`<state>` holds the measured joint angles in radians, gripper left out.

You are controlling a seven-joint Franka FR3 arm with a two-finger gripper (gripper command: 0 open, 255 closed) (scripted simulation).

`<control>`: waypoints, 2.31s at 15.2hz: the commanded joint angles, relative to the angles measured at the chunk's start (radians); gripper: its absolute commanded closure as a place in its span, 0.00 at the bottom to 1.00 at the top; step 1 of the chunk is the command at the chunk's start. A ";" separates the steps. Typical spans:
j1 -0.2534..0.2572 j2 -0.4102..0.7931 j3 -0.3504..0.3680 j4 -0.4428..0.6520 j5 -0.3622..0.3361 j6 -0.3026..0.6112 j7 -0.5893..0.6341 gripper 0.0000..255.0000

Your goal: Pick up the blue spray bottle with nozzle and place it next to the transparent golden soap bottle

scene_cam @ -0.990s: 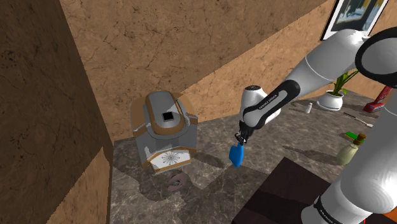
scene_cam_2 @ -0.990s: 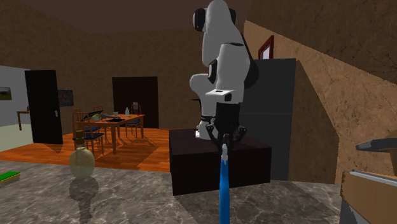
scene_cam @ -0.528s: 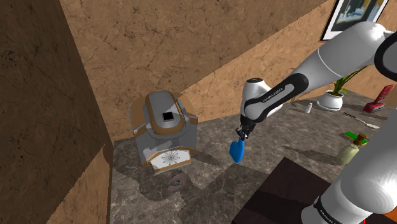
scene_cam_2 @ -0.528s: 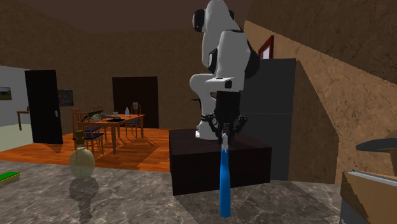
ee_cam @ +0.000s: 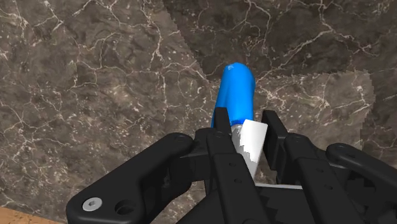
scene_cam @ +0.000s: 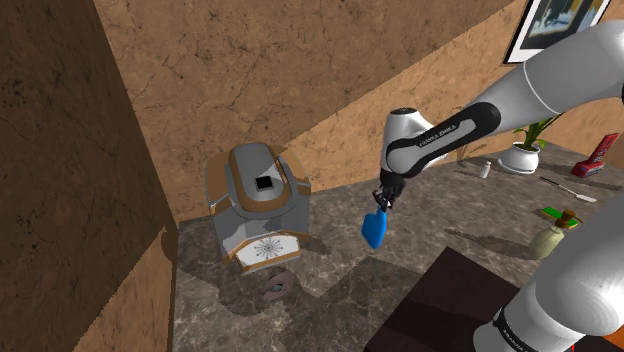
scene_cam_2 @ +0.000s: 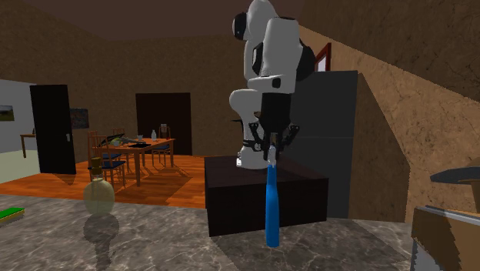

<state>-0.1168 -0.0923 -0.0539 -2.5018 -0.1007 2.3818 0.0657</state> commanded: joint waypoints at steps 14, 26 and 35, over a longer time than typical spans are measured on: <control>0.003 -0.138 0.004 0.085 0.010 -0.223 -0.014 1.00; 0.005 -0.202 0.007 0.191 0.016 -0.393 -0.025 1.00; 0.006 -0.228 0.009 0.289 0.019 -0.517 -0.032 1.00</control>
<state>-0.1106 -0.3170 -0.0450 -2.2236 -0.0818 1.8794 0.0349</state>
